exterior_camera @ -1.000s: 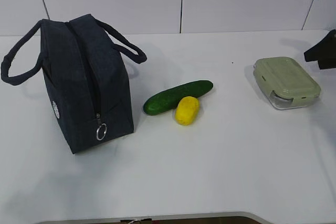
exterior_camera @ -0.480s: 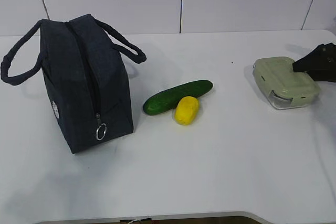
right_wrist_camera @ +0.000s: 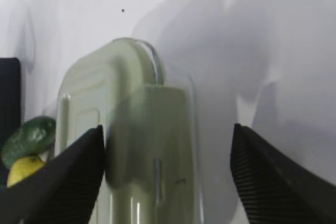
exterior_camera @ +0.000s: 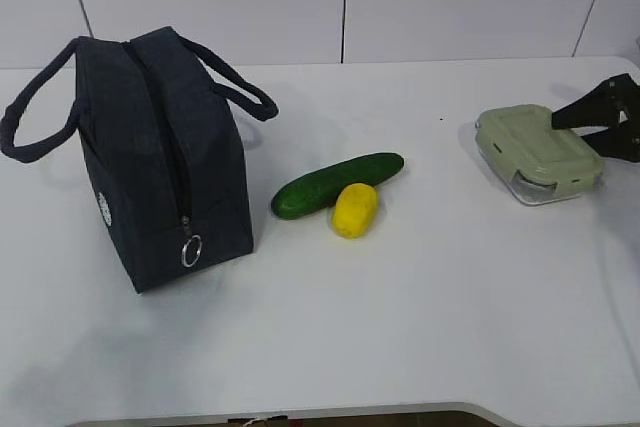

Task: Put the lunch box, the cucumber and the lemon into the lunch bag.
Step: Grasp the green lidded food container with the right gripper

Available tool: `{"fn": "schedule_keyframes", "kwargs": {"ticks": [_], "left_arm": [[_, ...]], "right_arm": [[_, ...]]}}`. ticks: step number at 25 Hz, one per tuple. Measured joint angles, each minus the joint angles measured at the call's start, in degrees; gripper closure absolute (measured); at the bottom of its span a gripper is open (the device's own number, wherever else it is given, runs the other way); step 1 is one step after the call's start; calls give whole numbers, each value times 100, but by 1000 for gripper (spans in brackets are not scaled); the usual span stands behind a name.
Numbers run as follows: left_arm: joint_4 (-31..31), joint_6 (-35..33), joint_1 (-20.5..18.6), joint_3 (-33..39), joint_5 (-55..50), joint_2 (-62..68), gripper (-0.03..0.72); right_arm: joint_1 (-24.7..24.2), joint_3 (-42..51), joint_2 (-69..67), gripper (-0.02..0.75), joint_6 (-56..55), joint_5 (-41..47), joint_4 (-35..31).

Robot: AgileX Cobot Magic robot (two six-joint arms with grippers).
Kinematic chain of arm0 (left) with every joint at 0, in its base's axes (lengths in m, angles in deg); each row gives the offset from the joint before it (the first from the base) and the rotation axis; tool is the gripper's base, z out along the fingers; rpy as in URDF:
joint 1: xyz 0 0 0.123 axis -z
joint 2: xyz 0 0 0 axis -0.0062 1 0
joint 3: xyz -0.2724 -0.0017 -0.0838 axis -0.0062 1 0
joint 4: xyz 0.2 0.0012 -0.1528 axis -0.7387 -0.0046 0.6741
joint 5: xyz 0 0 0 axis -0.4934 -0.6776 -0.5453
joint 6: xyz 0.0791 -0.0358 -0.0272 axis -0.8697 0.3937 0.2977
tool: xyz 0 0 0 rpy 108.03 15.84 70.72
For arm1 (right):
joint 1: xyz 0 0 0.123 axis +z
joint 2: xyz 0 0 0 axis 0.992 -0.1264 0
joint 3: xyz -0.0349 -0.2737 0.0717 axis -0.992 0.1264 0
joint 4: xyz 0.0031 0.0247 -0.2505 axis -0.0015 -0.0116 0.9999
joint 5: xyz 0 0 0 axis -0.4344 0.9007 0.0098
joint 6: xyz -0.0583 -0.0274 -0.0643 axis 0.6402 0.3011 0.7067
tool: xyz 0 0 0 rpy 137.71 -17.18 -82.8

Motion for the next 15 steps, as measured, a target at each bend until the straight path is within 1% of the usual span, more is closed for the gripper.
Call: {"fn": "schedule_keyframes", "kwargs": {"ticks": [5,11,15], "left_arm": [[0,0,0,0,0,0,446],[0,0,0,0,0,0,446],[0,0,0,0,0,0,446]], "right_arm": [[0,0,-8,152,-305,-21,-105],[0,0,3,153,-360,-33,-152],[0,12,78,194,-374,-33,-152]]}}
